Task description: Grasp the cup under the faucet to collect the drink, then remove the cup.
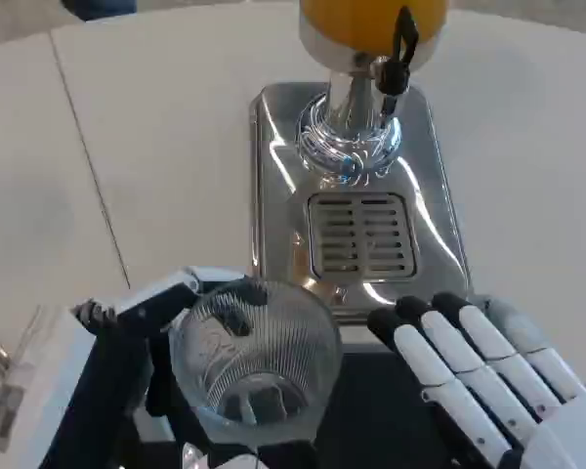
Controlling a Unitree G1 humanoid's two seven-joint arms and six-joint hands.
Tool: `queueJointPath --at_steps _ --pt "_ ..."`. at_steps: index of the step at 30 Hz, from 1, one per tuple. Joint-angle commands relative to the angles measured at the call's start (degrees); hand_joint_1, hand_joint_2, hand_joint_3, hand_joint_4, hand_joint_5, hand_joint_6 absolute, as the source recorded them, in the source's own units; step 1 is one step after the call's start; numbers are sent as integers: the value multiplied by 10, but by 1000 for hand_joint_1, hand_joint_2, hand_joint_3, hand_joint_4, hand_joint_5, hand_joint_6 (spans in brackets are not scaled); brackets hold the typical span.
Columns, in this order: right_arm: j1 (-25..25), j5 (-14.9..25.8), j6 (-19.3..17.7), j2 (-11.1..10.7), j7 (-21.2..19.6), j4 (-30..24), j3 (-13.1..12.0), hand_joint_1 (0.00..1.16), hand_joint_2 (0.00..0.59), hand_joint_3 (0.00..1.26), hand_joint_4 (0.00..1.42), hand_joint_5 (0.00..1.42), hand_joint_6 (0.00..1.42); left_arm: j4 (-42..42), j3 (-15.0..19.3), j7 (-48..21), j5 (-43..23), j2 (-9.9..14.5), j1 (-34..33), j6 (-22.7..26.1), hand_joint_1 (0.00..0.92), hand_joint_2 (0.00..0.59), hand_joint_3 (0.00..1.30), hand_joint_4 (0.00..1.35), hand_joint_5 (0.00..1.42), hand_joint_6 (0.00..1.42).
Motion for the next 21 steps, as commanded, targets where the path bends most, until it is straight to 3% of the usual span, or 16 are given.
queueJointPath --at_steps 1,14,21 --pt "-7 -3 16 0 11 -3 7 123 532 0 0 0 0 -9 1 -6 -17 -8 -2 7 817 0 1065 1048 1294 1424" --pt "-8 2 34 2 18 -14 8 132 528 0 0 0 0 -1 1 -10 -12 -23 -12 21 822 0 1065 1048 1294 1424" --pt "-16 9 56 19 10 -19 -4 137 528 0 0 0 0 43 -16 10 35 -55 -82 65 822 0 1065 1048 1294 1424"
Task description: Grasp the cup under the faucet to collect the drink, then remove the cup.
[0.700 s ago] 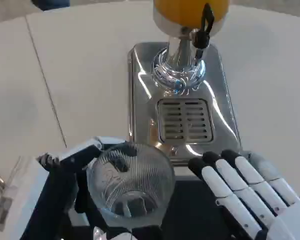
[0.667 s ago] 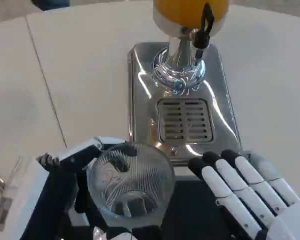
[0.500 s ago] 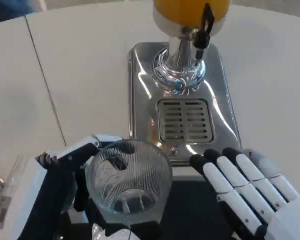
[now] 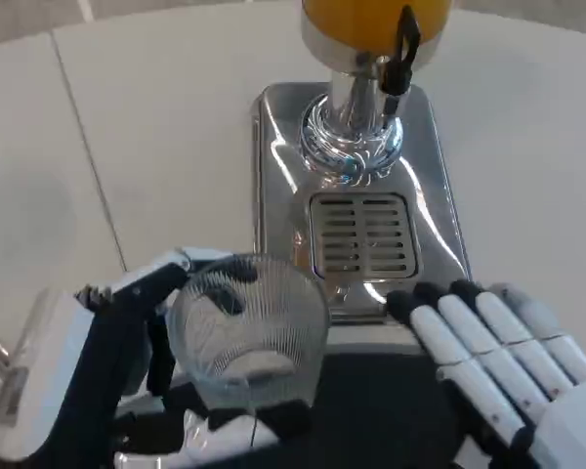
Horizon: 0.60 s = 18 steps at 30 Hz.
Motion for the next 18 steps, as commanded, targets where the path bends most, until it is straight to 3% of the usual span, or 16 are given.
queueJointPath --at_steps 1,10,18 --pt "-6 9 18 10 -7 -8 -8 137 527 0 0 0 0 36 -11 23 31 -19 -54 25 822 0 1065 1048 1294 1424" --pt "-29 8 43 12 4 -14 3 142 525 0 0 0 0 151 -25 71 81 -19 -166 41 822 0 1065 1048 1294 1424" --pt "-43 17 64 4 14 -21 -1 144 523 0 0 0 0 253 -68 138 129 -22 -254 46 823 0 1060 1048 1294 1424"
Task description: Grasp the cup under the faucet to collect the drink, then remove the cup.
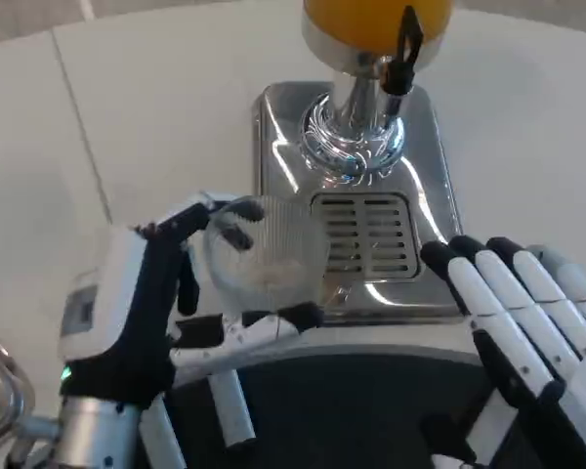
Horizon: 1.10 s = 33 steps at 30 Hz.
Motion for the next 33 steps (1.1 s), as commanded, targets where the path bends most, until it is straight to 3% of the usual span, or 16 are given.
queueJointPath --at_steps 1,12,33 --pt "0 13 8 -8 7 -10 -7 144 522 0 0 0 0 36 -30 45 22 -5 -38 -4 823 0 1059 1048 1294 1424" --pt "2 36 3 -7 13 -10 -27 145 522 0 0 0 0 111 -82 88 35 -21 -116 32 820 0 1060 1048 1294 1424" --pt "-5 28 8 -1 22 -10 -5 145 522 0 0 0 0 356 -156 207 56 -40 -304 81 816 0 1055 1037 1294 1424"
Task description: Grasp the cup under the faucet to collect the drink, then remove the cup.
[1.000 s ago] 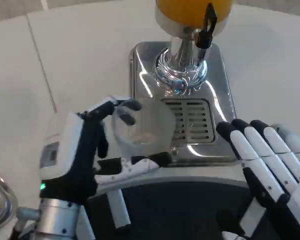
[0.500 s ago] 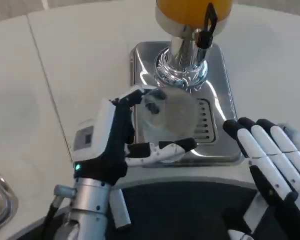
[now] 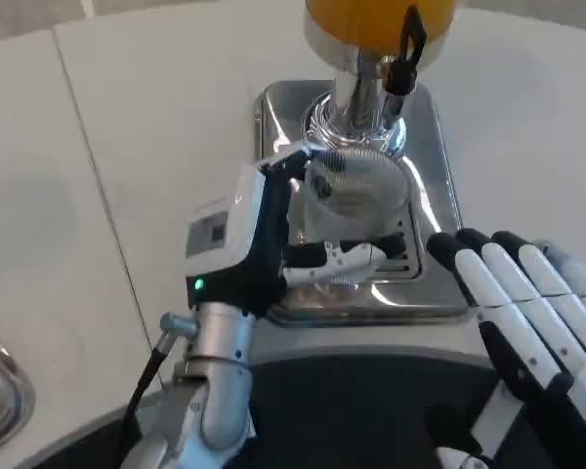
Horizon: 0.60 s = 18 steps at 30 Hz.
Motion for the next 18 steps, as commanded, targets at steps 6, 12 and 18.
queueJointPath --at_steps 6,12,18 --pt "8 -1 -4 4 -1 -8 0 145 522 0 0 0 0 69 -25 55 -3 -17 -55 0 816 0 1055 1037 1294 1424" --pt "-5 -2 3 8 8 -8 2 145 522 0 0 0 0 89 -37 72 -1 -25 -58 14 815 0 1055 1025 1280 1424" --pt "-9 -9 7 16 13 -8 9 145 522 0 0 0 0 96 -41 82 -8 -26 -56 17 774 0 1055 1024 1292 1424"
